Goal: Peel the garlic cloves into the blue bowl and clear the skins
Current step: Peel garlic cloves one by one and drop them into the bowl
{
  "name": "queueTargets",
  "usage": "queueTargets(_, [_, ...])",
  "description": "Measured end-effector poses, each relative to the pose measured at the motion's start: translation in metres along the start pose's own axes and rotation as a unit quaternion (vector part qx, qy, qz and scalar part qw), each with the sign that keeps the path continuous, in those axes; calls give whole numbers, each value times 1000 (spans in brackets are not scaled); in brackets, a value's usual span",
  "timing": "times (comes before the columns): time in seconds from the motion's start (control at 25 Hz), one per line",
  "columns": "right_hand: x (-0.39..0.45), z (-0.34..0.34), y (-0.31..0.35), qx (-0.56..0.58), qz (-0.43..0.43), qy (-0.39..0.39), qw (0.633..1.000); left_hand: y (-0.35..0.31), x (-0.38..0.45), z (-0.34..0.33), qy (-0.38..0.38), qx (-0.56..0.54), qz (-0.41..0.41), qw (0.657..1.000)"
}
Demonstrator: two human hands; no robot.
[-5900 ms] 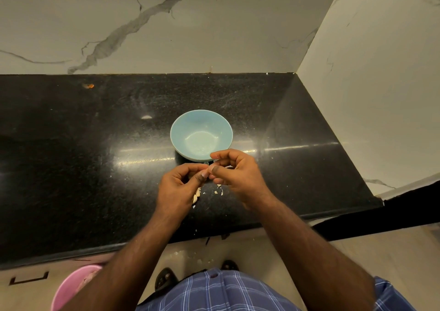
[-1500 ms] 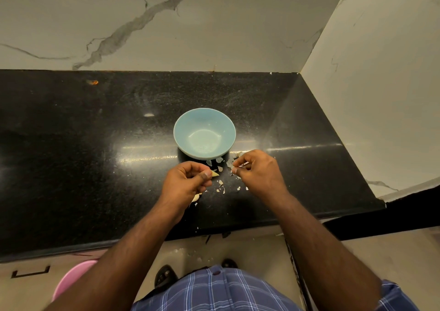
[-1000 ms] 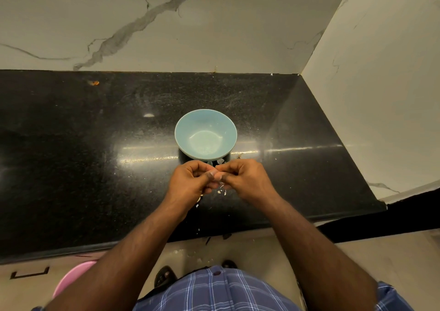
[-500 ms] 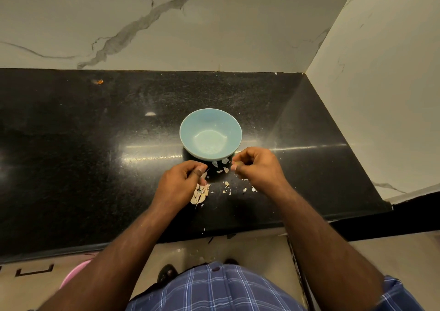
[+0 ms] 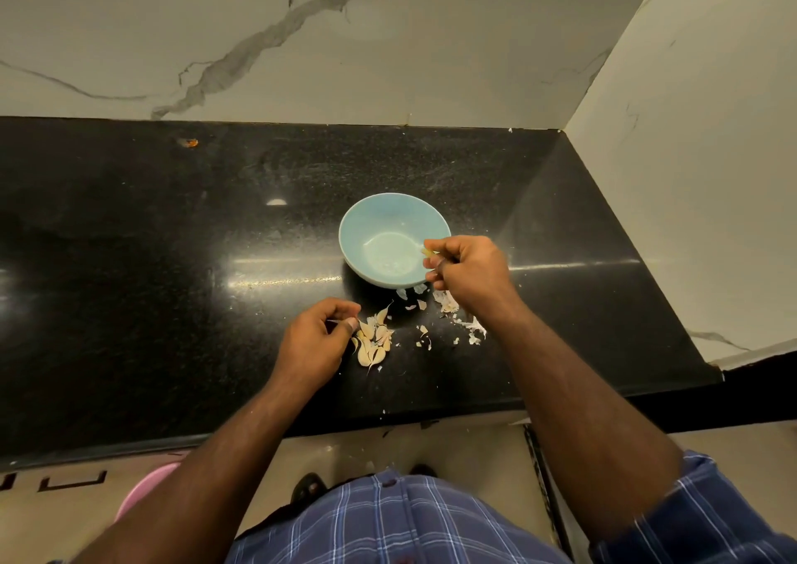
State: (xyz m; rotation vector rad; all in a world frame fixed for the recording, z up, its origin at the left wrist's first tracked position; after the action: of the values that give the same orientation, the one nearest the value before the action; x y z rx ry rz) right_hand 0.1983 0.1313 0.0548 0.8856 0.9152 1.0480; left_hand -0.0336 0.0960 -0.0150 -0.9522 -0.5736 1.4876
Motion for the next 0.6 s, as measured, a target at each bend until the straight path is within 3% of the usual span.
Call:
queueTargets(0.32, [16,-19,15,-136,41,-4,990,13,-7,5,-5,5,-12,1000])
queueTargets(0.48, [5,-8,15,-28,47,-47,997,10,-8,4,-15,10,-18,1000])
queueTargets(0.6, [-14,1,11,-35,60,-21,997,11,-7,2,-19,13,-24,999])
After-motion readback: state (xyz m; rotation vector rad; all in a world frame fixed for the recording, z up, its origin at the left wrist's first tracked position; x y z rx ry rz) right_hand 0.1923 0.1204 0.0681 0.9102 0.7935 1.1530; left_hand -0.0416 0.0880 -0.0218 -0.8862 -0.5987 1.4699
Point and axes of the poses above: each hand's wrist, its own x-axis towards the middle knuckle, its own z-axis out of the back of the hand, y = z × x, the point moved 5 cm from there along x, towards the middle knuckle, and after that the axes turned 8 degrees about x, right-handed, at the moved point
